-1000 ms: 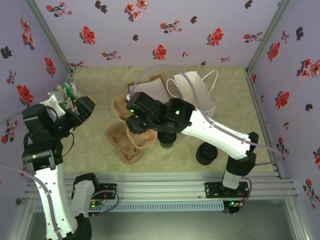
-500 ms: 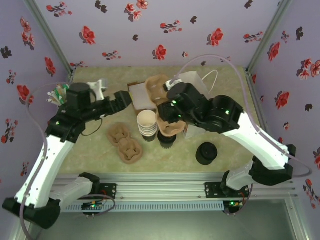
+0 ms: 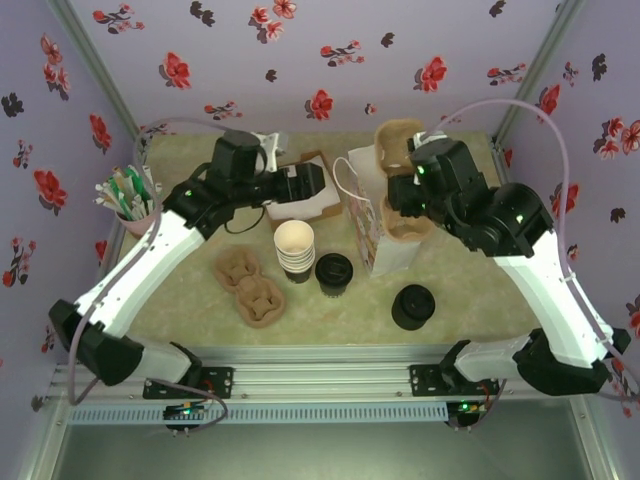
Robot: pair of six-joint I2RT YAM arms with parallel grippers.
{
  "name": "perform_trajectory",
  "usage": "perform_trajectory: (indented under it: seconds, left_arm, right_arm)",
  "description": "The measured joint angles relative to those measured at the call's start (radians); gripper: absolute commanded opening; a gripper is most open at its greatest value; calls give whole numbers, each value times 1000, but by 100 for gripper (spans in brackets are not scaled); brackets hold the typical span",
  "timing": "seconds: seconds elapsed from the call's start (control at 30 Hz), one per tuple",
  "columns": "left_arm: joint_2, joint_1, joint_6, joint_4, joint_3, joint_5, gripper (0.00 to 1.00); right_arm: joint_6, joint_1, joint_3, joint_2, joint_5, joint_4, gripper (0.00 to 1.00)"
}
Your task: Pack the takeout coffee
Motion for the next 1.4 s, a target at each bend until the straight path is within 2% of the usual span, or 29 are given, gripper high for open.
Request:
perform_trajectory:
  seconds: [0.13,0.3,0.63,1.03,1.4]
  left_arm:
    - [77,0,17,4,45,1,73]
    - [130,0,25,8,85,13,66]
    - [138,0,36,8,88,20,64]
    - [158,0,39,9,88,25,63]
    - [161,0,40,16,88,27,61]
  right_arm:
    - [-34,-92,29,72,-57,14,40]
    - [-81,-145,84,177,-105,50,39]
    - [-126,-225,108,278,-222,117,39]
    - [-117,-331,31,280,-409,180,38]
    - [-110,-383,3,280,-493,182,38]
